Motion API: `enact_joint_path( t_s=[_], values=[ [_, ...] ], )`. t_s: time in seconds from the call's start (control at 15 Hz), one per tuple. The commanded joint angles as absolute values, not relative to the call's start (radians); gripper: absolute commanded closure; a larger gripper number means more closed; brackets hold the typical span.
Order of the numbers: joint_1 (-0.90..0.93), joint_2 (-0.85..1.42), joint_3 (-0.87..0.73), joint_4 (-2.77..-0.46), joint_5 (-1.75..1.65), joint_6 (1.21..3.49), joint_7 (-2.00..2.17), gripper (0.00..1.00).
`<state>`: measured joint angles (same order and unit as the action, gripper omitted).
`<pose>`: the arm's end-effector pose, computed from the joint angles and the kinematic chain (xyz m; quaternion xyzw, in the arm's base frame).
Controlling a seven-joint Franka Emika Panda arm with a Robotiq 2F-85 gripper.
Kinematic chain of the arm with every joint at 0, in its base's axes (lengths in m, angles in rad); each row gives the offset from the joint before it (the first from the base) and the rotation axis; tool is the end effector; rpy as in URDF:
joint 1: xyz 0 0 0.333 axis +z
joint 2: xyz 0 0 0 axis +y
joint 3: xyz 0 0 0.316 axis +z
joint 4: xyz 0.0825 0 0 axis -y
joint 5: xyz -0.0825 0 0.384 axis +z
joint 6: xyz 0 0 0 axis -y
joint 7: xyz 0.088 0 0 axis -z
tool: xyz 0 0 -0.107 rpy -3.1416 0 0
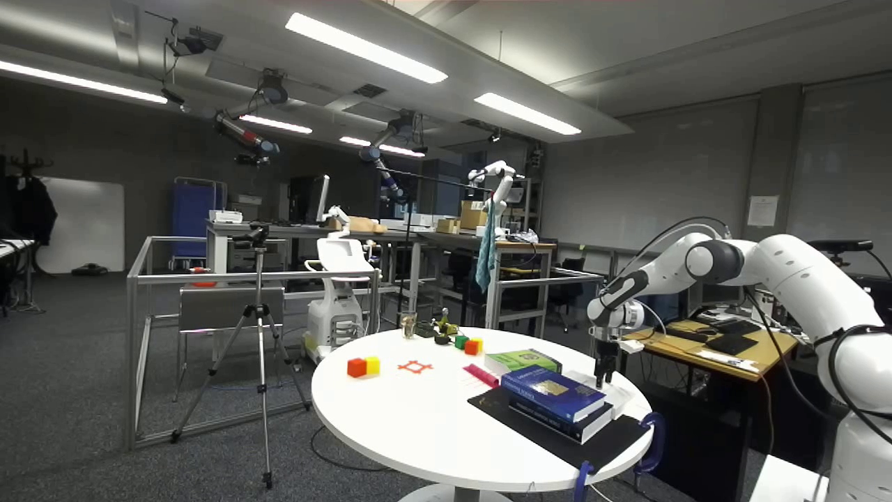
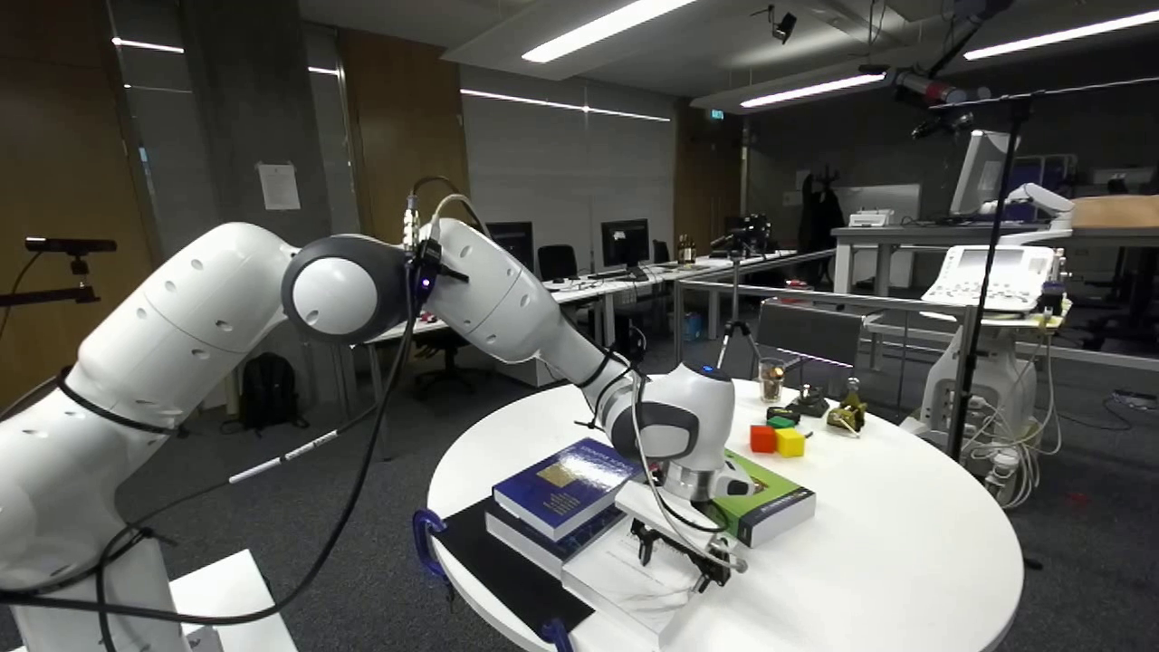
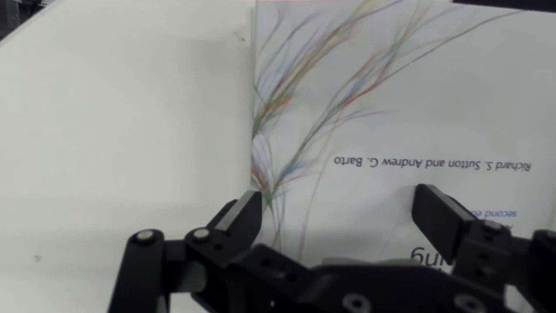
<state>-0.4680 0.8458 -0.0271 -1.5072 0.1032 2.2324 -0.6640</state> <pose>0.6155 -0.3258 0.1521 -0.9963 -0.0541 0.0346 0.0565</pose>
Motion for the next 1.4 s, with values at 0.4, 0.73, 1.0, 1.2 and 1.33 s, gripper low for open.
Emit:
enact_joint_path(
  t_s=[0.4,0.73,1.0,1.2,1.33],
  values=[
    [-0.505,0.865,-0.036,-1.453,0.115,2.194,-0.649,0.0],
    [-0.487,0.851,-0.08,-1.458,0.081,2.233,-0.604,0.0],
    [-0.477,0.819,-0.077,-1.478,0.087,2.229,-0.566,0.0],
    [-0.455,0.777,-0.057,-1.532,0.09,2.253,-0.56,0.0],
    [-0.43,0.758,-0.044,-1.56,0.083,2.265,-0.57,0.0]
  ],
)
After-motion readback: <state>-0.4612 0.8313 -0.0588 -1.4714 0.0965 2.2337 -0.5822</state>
